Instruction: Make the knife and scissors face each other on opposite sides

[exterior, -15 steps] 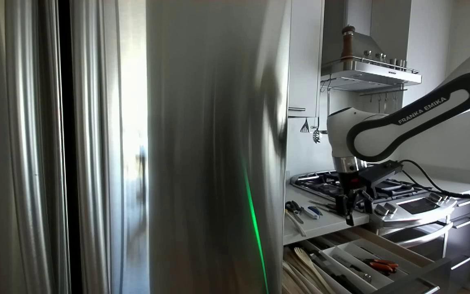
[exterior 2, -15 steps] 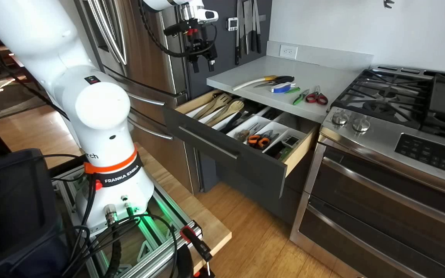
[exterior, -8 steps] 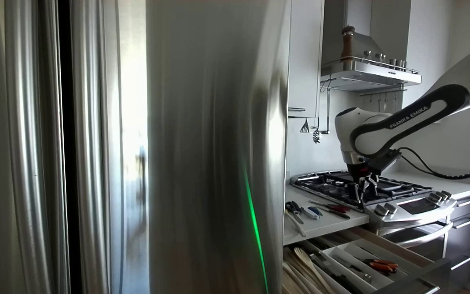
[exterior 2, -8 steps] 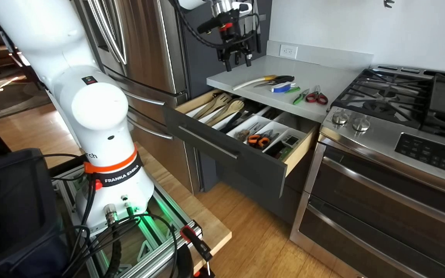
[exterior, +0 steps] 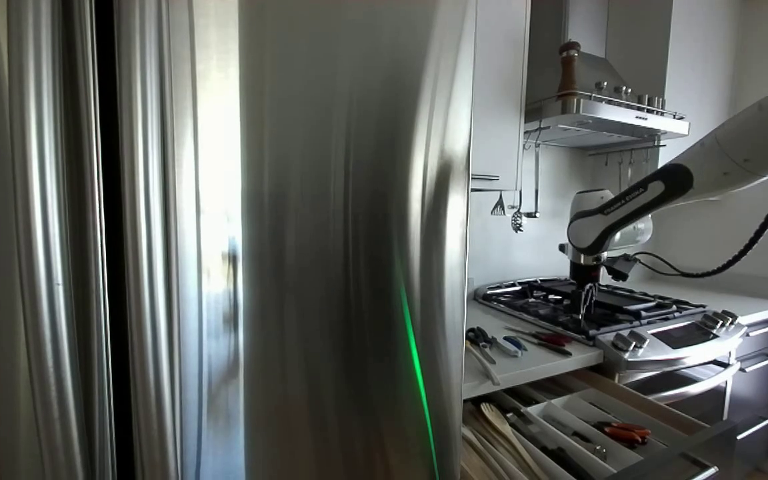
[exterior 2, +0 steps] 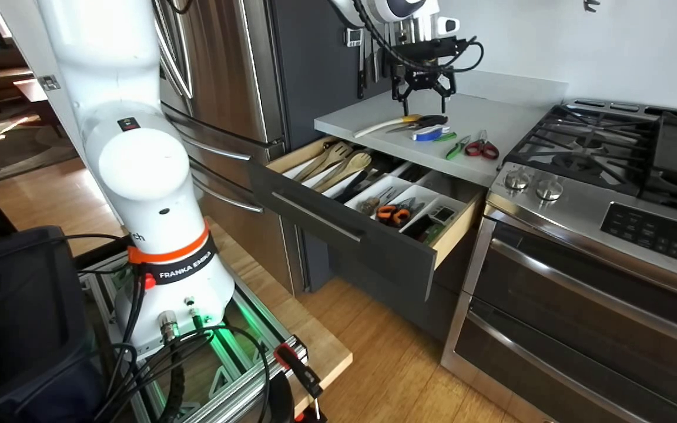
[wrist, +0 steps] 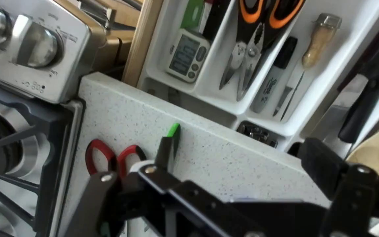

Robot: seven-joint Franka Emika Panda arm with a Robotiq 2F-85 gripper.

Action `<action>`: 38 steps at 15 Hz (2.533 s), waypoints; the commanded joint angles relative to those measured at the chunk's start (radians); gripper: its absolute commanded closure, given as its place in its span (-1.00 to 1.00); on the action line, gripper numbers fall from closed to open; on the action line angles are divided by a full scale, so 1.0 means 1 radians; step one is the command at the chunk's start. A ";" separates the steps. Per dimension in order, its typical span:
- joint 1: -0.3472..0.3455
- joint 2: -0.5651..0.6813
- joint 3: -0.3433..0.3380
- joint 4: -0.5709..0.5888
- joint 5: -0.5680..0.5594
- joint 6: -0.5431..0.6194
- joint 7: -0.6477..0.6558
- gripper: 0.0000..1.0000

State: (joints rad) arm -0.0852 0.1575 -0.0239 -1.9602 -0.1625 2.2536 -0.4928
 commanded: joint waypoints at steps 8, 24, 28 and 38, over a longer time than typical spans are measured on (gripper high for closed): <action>-0.069 0.123 0.006 0.160 0.143 -0.028 -0.111 -1.00; -0.170 0.537 0.033 0.608 0.253 -0.016 -0.102 -0.54; -0.176 0.624 0.044 0.716 0.249 -0.007 -0.099 -0.11; -0.178 0.789 0.071 0.926 0.236 -0.044 -0.099 0.08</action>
State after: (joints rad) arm -0.2494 0.8814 0.0285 -1.1280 0.0777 2.2478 -0.5957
